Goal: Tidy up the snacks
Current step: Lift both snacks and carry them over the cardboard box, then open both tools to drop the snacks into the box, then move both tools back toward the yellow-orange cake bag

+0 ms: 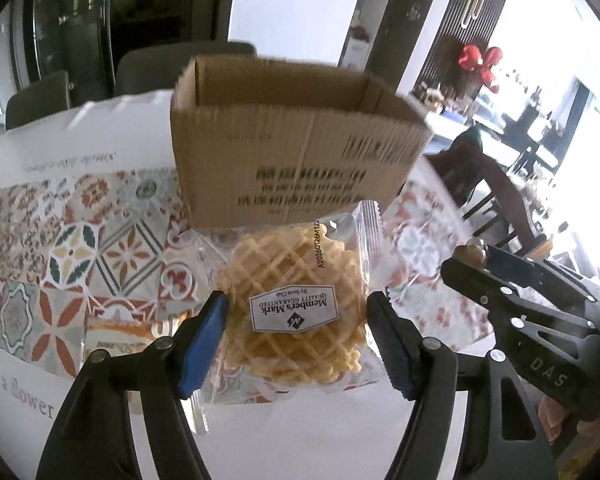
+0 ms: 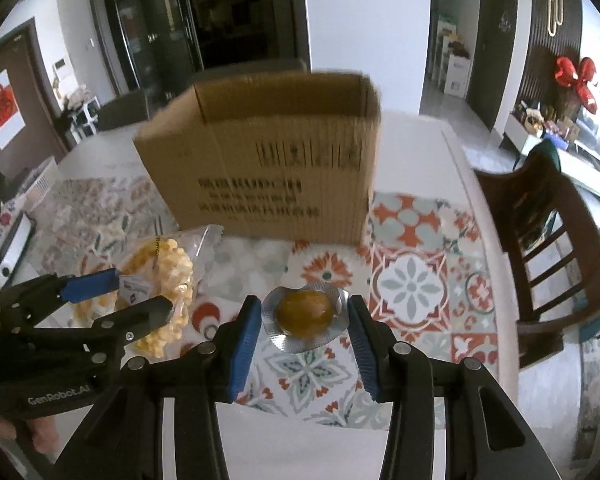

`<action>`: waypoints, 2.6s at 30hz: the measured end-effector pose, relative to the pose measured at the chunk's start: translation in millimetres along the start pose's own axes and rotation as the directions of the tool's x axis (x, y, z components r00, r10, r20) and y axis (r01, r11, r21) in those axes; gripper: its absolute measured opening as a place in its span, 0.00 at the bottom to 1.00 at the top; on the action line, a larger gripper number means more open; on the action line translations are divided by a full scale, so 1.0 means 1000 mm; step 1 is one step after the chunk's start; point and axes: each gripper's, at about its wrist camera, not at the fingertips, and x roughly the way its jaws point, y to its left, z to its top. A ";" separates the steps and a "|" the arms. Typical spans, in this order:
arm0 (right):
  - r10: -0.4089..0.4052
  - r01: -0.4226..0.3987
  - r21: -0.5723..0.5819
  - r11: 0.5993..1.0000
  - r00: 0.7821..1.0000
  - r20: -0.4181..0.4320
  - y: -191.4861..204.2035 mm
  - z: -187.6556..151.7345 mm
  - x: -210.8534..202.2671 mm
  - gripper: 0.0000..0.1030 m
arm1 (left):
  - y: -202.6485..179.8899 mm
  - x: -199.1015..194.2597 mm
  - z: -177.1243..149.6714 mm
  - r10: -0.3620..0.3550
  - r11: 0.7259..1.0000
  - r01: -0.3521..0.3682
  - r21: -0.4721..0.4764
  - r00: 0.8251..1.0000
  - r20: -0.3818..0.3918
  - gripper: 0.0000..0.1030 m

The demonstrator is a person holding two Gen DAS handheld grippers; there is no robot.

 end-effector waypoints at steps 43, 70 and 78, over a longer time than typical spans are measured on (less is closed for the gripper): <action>0.001 -0.001 -0.005 1.000 0.998 0.065 -0.013 0.176 0.066 0.71 | 0.042 0.039 0.166 0.126 0.992 -0.119 -0.051 0.982 0.144 0.53; -0.029 0.028 0.006 1.000 0.985 0.173 0.035 0.115 -0.032 0.83 | 0.052 -0.088 0.092 0.223 0.975 -0.210 -0.076 0.938 0.264 1.00; -0.007 0.019 -0.062 0.998 0.981 0.192 0.074 0.094 -0.048 0.83 | 0.081 -0.114 0.055 0.299 0.954 -0.288 -0.082 0.927 0.228 1.00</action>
